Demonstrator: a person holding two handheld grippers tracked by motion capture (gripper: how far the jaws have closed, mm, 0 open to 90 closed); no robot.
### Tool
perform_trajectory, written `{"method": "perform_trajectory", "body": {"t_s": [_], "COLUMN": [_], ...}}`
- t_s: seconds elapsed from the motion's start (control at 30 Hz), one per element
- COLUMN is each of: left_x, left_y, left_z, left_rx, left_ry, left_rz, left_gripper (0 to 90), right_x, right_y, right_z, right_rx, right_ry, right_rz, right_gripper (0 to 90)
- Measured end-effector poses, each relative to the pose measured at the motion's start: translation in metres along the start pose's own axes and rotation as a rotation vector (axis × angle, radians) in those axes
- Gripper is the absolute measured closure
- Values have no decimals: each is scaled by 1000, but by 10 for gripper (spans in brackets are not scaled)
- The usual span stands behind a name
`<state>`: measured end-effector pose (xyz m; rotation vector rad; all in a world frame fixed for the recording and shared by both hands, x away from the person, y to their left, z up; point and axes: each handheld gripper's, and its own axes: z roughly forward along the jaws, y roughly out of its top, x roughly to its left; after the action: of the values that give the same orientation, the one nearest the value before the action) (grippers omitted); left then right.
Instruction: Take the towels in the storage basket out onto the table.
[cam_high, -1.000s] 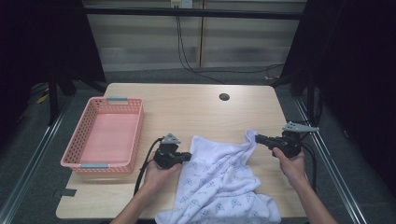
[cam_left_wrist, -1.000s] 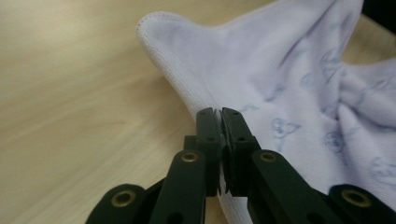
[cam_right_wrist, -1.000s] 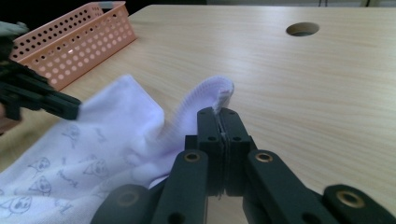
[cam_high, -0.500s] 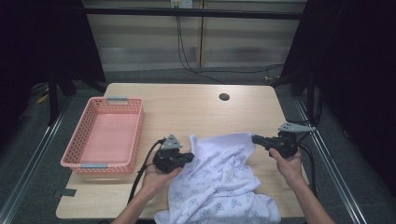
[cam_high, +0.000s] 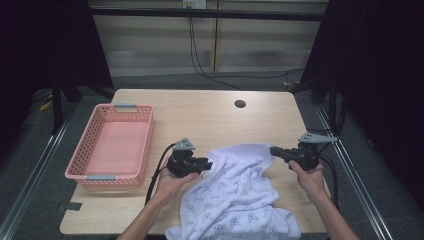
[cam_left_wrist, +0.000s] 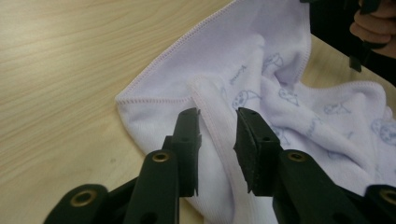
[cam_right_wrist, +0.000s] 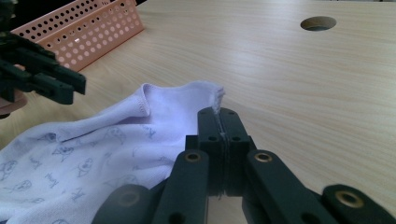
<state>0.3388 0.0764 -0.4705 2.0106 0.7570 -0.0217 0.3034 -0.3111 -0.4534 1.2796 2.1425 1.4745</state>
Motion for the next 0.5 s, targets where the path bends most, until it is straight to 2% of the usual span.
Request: {"method": "perform_trajectory", "body": {"t_s": [0.07,0.17,0.2,0.27,0.3,0.33,0.37,0.4,0.43,0.5], "left_x": [2,0,-1,-4,-5,-6,-7,-7,-6,-6], "left_y": [3,3,1,0,-1,-2,-2,-1,0,3], "left_z": [14,35,42,50,54,55,55,53,49,39], "left_rx": [14,65,82,98,122,139,139,128,118,91], "left_ry": [-13,-7,-12,-20,-2,6,7,18,9,21], "left_rz": [-10,13,-1,3,21,29,44,53,46,42], "left_gripper": [658,558,533,507,516,566,714,770,811,818], "right_x": [0,0,0,0,0,-1,-1,-2,-2,-3], "right_y": [0,-1,-1,-1,-2,-2,-2,-2,-2,-2], "right_z": [2,2,2,1,1,0,-1,-1,-3,-7], "right_rx": [5,10,11,11,12,11,10,11,6,-3], "right_ry": [3,7,8,10,11,9,11,9,8,5], "right_rz": [-3,-4,-2,-5,-5,-6,-6,-3,-3,0], "right_gripper": [896,895,896,895,895,895,895,895,895,895]}}
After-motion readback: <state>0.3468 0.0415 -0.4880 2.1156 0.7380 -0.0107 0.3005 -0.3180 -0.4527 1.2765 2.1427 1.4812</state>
